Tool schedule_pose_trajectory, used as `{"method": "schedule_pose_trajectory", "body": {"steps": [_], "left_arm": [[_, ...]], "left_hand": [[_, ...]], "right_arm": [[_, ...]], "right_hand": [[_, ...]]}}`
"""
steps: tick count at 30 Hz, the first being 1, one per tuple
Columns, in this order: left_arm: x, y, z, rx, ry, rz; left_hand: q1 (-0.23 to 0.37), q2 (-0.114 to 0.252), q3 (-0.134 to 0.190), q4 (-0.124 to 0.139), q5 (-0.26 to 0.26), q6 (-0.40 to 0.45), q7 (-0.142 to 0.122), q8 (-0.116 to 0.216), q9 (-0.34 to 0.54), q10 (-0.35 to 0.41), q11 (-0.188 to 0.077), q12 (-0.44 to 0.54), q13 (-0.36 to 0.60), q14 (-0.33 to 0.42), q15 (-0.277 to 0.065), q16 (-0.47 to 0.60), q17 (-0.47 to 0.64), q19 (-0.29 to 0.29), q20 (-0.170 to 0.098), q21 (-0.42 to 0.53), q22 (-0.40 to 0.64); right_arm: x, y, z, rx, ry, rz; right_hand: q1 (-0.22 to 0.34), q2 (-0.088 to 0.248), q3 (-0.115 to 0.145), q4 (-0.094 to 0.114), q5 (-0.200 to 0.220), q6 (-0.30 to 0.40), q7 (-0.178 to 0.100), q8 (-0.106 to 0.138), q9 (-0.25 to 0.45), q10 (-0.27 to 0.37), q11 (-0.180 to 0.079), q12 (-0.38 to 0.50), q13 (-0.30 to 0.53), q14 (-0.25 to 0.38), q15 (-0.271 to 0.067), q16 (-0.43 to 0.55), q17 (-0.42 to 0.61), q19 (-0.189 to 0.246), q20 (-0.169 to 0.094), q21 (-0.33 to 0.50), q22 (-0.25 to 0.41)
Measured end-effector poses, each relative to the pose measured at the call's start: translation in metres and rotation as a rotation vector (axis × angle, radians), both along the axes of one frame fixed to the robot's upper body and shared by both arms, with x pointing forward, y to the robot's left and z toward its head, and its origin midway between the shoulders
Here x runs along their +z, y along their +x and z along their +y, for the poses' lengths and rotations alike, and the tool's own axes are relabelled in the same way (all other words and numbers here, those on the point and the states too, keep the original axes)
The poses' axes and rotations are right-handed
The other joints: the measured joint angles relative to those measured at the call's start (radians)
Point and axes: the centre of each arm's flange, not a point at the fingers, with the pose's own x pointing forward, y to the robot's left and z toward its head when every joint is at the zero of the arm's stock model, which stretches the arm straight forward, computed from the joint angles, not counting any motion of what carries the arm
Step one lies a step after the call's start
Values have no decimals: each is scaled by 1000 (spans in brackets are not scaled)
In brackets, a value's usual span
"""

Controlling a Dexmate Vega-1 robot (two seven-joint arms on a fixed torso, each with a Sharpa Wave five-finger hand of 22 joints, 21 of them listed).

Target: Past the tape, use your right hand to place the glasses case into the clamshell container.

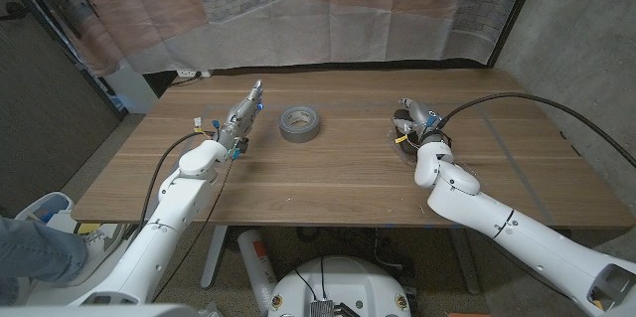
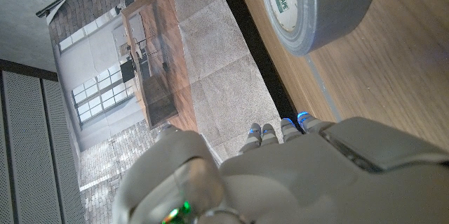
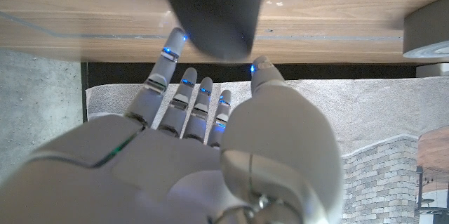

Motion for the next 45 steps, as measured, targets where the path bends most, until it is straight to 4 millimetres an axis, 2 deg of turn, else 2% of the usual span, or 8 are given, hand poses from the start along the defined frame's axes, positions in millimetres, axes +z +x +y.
{"method": "schedule_pose_trajectory", "body": {"steps": [11,16,22,28,34,37,43,45], "left_arm": [[0,4,-2,-5,2,7],[0,5,-2,-5,2,9],[-1,6,-2,-5,1,10],[-1,7,-2,-6,0,13],[-2,8,-2,-7,0,13],[-2,8,-2,-7,0,12],[-2,9,-2,-9,0,12],[-2,9,-3,-10,0,11]], "left_hand": [[0,0,-4,4,0,0,0,0,0,0,0,0,0,0,0,0,0,0,0,0,0],[0,0,-4,4,0,0,0,0,0,0,0,0,0,0,0,0,0,0,0,0,0],[0,0,-4,4,0,0,0,0,0,0,0,0,0,0,0,0,0,0,0,0,0],[0,0,-4,4,-4,0,0,0,0,0,0,0,0,0,0,0,0,0,0,0,0],[4,4,-4,4,-4,0,0,0,0,0,0,0,0,0,0,0,0,0,0,0,0],[4,4,-4,4,-4,0,0,0,0,0,0,0,0,0,0,0,0,0,0,0,0],[4,4,-4,4,-4,0,0,0,0,0,0,0,0,0,0,0,0,0,0,0,0],[4,4,-4,4,-4,0,0,0,0,0,0,0,0,0,0,0,0,0,0,0,0]], "right_arm": [[0,0,-2,-3,-3,8],[0,1,-3,-5,-2,8],[1,0,-4,-4,-2,5],[5,-1,-4,0,-1,-7],[8,-4,-4,9,3,-19],[10,-6,-4,22,5,-32],[13,-8,-4,58,18,-54],[14,-9,-7,66,25,-63]], "right_hand": [[-22,-4,-9,0,-21,-5,5,0,0,-18,0,0,0,-32,57,-11,-20,-71,70,-52,-21],[-55,-5,-21,13,-30,-9,9,0,0,-22,4,-8,0,-51,76,-11,-26,-88,88,-73,-25],[-65,-4,-24,15,-38,-13,13,0,0,-27,9,-8,0,-57,82,-18,-30,-95,95,-80,-25],[-77,0,-28,20,-38,-13,13,0,0,-31,13,-8,0,-65,84,-18,-30,-106,92,-92,-25],[-108,5,-33,31,-47,-13,12,0,-3,-38,9,-8,0,-102,39,-18,-37,-157,76,-132,-25],[-115,12,-33,31,-47,-13,12,0,-5,-38,9,-8,0,-109,18,-18,-39,-175,58,-146,-25],[-124,13,-33,31,-51,-9,9,0,-5,-38,9,-8,0,-116,0,-18,-43,-188,9,-160,-25],[-124,13,-33,31,-51,-9,9,0,-5,-38,9,-8,0,-120,-4,-18,-44,-194,3,-161,-25]]}}
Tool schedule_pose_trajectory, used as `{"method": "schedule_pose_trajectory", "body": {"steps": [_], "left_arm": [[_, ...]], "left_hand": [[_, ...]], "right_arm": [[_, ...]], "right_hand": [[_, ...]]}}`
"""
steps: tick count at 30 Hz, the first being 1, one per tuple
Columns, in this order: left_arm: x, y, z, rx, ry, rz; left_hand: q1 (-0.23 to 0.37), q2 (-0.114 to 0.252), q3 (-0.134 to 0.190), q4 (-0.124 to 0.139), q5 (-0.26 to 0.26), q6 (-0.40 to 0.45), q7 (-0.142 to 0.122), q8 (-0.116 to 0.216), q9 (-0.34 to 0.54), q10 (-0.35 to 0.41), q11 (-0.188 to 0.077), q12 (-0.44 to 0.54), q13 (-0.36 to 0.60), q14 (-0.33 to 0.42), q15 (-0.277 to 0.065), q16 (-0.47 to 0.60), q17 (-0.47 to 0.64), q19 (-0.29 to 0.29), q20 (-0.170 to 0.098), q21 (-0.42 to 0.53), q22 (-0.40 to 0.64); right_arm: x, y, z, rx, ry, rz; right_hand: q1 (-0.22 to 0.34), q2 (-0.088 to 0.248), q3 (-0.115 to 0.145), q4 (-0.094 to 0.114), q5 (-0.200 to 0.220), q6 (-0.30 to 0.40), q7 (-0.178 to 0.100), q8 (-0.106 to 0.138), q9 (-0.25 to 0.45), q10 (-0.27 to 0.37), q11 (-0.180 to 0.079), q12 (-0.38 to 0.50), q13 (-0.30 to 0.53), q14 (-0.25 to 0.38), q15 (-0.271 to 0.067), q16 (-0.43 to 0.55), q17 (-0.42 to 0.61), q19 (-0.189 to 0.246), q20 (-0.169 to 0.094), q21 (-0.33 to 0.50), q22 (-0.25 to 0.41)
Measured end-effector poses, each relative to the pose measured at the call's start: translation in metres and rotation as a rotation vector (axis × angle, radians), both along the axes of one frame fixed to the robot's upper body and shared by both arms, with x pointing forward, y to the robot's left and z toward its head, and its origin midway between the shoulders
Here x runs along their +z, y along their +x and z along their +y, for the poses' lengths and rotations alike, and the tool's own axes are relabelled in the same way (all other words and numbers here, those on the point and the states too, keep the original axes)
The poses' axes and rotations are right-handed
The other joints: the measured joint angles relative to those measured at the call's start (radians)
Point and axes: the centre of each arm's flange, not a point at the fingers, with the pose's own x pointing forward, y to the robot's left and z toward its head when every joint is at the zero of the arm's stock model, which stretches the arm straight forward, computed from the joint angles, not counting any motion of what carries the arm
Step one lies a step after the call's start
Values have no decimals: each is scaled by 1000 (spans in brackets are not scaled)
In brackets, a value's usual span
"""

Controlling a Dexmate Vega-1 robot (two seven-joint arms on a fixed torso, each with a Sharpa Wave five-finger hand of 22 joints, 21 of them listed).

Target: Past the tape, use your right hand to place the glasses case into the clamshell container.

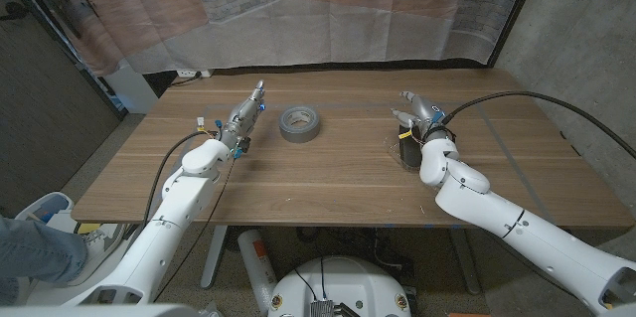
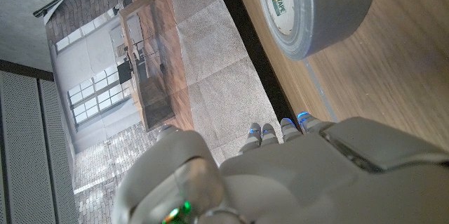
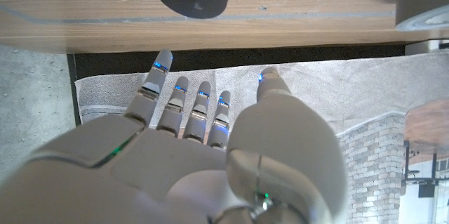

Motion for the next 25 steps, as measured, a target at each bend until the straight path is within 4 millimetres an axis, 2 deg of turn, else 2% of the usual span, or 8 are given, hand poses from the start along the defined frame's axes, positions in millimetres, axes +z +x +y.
{"method": "schedule_pose_trajectory", "body": {"steps": [6,11,25], "left_arm": [[0,0,0,-1,0,-1],[0,0,0,-2,-1,-4],[0,-1,1,-2,-1,-6]], "left_hand": [[0,0,-4,-4,0,0,0,0,0,0,0,0,0,0,0,0,0,0,0,0,0],[0,0,-4,-4,0,0,0,0,0,0,0,0,0,0,0,0,0,0,0,0,0],[0,0,-4,-4,0,0,0,0,0,0,0,0,0,-2,-2,0,0,0,0,0,0]], "right_arm": [[4,-1,0,58,21,-36],[7,0,-1,117,46,-62],[14,6,-6,258,143,-102]], "right_hand": [[-16,-3,0,0,-7,0,0,0,0,0,0,0,0,-13,-13,0,0,-44,-44,-31,1],[-29,-3,-4,4,-11,6,-6,0,0,0,0,0,0,-26,-18,0,-2,-71,-71,-51,3],[-53,11,-11,11,-15,5,-5,0,0,9,-9,0,0,-33,-25,0,-5,-88,-73,-66,3]]}}
